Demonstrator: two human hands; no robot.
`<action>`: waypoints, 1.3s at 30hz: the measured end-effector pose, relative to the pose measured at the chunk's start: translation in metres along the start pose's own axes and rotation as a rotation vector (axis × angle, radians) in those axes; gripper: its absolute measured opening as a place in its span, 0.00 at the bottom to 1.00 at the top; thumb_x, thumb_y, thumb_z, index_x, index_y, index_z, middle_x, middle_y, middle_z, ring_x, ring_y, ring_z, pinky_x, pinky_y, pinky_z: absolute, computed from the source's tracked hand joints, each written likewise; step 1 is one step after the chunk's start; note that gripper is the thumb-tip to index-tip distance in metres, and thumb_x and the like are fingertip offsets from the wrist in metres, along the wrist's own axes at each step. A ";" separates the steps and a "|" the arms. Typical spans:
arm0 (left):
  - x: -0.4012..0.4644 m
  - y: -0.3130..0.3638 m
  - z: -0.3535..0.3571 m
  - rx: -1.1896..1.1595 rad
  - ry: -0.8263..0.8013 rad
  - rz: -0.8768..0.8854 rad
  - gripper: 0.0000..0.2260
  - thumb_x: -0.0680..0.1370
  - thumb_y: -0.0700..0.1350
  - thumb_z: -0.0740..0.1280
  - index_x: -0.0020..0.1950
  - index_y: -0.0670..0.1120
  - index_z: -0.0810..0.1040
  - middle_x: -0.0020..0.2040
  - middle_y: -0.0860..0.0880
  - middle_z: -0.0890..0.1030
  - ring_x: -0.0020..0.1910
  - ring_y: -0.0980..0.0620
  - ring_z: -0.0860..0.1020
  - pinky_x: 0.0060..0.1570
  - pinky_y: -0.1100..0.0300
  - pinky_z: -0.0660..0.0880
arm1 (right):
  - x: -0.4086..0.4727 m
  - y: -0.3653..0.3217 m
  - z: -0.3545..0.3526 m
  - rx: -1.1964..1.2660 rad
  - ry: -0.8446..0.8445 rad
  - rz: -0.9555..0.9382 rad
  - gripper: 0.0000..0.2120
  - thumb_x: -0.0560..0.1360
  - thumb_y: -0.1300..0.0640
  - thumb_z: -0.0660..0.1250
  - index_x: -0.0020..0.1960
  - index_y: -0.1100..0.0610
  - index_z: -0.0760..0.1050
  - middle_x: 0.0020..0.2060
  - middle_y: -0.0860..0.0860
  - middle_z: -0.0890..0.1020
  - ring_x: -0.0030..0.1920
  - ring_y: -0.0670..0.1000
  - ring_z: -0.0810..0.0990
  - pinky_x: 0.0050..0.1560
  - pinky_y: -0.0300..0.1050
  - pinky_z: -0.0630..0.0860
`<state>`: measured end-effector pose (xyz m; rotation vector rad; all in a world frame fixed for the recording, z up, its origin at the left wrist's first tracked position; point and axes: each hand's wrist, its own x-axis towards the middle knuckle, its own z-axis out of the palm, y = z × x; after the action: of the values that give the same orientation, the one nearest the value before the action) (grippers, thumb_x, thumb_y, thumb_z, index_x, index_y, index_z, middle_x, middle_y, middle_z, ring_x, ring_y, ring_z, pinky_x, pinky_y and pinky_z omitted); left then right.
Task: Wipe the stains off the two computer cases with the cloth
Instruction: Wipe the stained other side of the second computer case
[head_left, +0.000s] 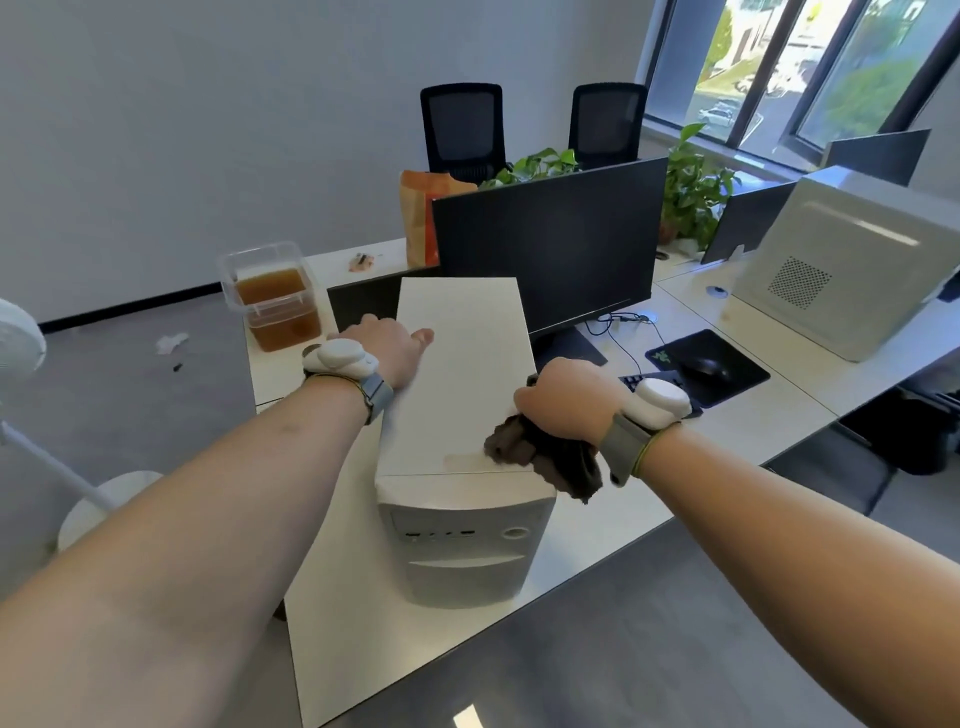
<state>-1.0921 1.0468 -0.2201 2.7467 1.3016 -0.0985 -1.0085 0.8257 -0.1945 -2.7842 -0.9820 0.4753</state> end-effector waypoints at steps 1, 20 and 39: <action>-0.005 0.003 0.000 -0.014 -0.020 -0.008 0.34 0.83 0.67 0.49 0.70 0.41 0.73 0.67 0.38 0.73 0.60 0.37 0.78 0.63 0.43 0.72 | 0.003 0.003 -0.001 -0.005 0.022 0.001 0.14 0.78 0.50 0.59 0.38 0.56 0.71 0.34 0.51 0.76 0.38 0.54 0.76 0.38 0.44 0.70; -0.108 0.095 0.043 -0.102 0.007 -0.428 0.39 0.79 0.71 0.46 0.83 0.48 0.50 0.84 0.39 0.45 0.80 0.30 0.43 0.71 0.24 0.44 | 0.172 -0.011 0.005 -0.119 0.156 -0.718 0.22 0.80 0.50 0.54 0.73 0.49 0.65 0.70 0.52 0.73 0.67 0.59 0.73 0.66 0.57 0.68; -0.117 0.089 0.044 -0.108 0.046 -0.338 0.42 0.76 0.76 0.46 0.83 0.52 0.50 0.84 0.41 0.46 0.81 0.31 0.45 0.72 0.28 0.47 | 0.229 -0.022 0.007 -0.160 0.288 -0.461 0.22 0.76 0.40 0.52 0.65 0.51 0.66 0.56 0.59 0.76 0.55 0.63 0.75 0.59 0.61 0.68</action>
<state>-1.0980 0.8957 -0.2461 2.4301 1.7175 0.0101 -0.8558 0.9877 -0.2511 -2.5258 -1.5749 -0.0685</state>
